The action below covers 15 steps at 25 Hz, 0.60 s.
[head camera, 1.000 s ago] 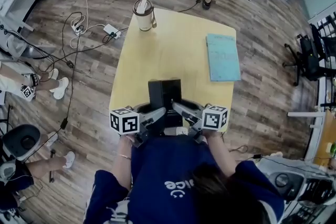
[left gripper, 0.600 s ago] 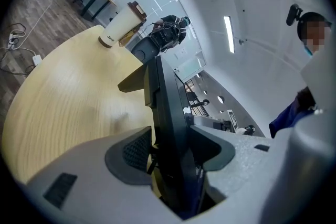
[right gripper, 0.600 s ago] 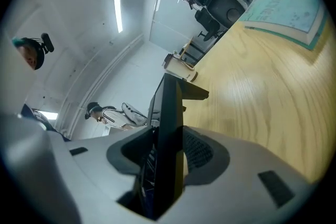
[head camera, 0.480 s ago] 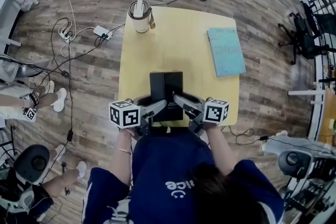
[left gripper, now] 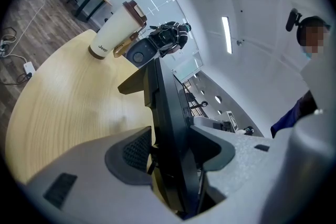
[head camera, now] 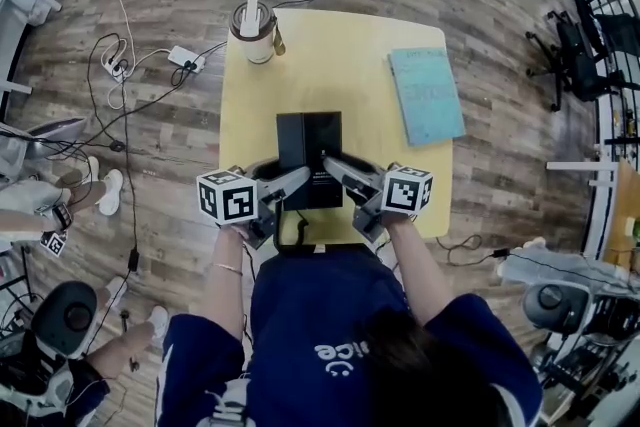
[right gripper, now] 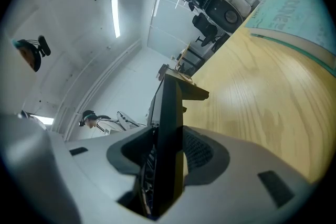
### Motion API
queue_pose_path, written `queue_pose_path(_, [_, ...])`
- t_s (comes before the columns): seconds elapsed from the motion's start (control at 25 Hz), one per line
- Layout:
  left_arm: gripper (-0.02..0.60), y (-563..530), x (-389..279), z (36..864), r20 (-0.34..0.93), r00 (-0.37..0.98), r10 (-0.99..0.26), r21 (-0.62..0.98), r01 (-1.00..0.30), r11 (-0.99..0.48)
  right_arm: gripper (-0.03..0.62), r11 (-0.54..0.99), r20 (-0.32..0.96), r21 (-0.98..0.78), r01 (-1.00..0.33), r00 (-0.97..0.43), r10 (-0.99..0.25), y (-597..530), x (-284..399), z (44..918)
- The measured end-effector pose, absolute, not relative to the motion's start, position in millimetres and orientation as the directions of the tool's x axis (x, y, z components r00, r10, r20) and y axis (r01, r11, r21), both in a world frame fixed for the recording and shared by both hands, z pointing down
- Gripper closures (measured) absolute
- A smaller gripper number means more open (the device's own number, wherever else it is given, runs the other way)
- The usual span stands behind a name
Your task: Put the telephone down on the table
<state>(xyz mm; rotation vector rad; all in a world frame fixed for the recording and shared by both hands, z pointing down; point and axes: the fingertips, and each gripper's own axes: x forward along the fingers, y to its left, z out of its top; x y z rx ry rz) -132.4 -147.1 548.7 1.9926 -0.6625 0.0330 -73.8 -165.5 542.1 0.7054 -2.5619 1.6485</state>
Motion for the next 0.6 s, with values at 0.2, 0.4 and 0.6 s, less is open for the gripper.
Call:
queue_pose_path(0.2, [0.354, -169.4, -133.9, 554.7, 0.297, 0.842, -0.451, 0.810, -0.472, -0.348, 0.410, 0.326, 0.247, -0.869, -0.372, -0.897, -0.366, -187.5, -74.7, 548.8])
queue_pose_path(0.4, [0.355, -191.3, -131.2, 558.9, 0.300, 0.841, -0.450, 0.806, -0.476, -0.352, 0.410, 0.320, 0.245, -0.873, -0.368, -0.898, -0.366, -208.7, -71.7, 553.5])
queue_pose_path(0.6, [0.354, -211.3, -127.0, 562.8, 0.295, 0.838, -0.459, 0.816, -0.471, -0.335, 0.410, 0.326, 0.250, -0.869, -0.372, -0.899, -0.359, -230.3, -67.6, 556.7])
